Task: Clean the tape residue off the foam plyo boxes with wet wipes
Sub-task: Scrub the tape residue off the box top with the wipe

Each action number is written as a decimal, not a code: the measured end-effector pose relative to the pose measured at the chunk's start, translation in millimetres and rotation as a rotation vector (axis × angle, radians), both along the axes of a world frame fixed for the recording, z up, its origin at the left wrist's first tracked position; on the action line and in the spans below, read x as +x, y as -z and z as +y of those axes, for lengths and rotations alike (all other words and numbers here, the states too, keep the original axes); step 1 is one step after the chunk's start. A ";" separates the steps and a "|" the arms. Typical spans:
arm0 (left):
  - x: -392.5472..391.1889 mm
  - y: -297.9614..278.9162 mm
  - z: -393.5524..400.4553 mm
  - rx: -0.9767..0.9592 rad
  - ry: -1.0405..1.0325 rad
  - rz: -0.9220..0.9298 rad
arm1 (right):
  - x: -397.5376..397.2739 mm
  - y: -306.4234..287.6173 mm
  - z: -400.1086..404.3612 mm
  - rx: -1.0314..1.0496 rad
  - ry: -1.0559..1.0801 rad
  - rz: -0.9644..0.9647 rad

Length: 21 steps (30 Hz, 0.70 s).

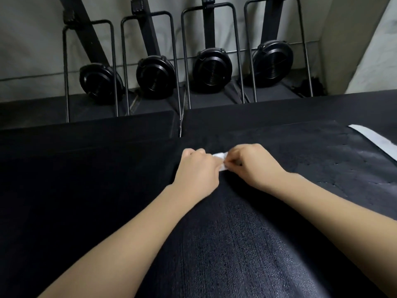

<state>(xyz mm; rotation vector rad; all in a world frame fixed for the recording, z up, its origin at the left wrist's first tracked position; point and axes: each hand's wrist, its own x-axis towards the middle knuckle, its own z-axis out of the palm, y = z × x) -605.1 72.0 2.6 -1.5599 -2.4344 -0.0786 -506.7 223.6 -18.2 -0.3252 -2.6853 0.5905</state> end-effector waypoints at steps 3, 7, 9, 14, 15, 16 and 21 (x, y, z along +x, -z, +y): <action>-31.4 -1.5 22.3 -0.014 -0.094 0.016 | -42.0 -0.9 19.4 -0.049 0.066 -0.028; -63.9 -3.0 49.3 0.004 -0.154 -0.049 | -83.1 -6.8 38.2 -0.038 0.138 -0.080; -72.1 -3.5 59.2 0.010 -0.189 -0.111 | -93.4 -8.4 43.3 -0.031 0.148 -0.105; -68.4 -3.1 79.5 0.066 -0.264 -0.205 | -86.9 -6.2 67.9 -0.086 0.164 -0.115; -63.9 -4.9 85.6 0.063 -0.256 -0.238 | -82.6 -6.4 74.8 -0.084 0.177 -0.116; -58.6 -8.2 93.8 0.057 -0.248 -0.270 | -77.5 -7.3 83.2 -0.069 0.189 -0.116; -30.4 -14.4 127.6 0.031 -0.189 -0.244 | -46.8 -12.7 110.7 -0.059 0.205 -0.108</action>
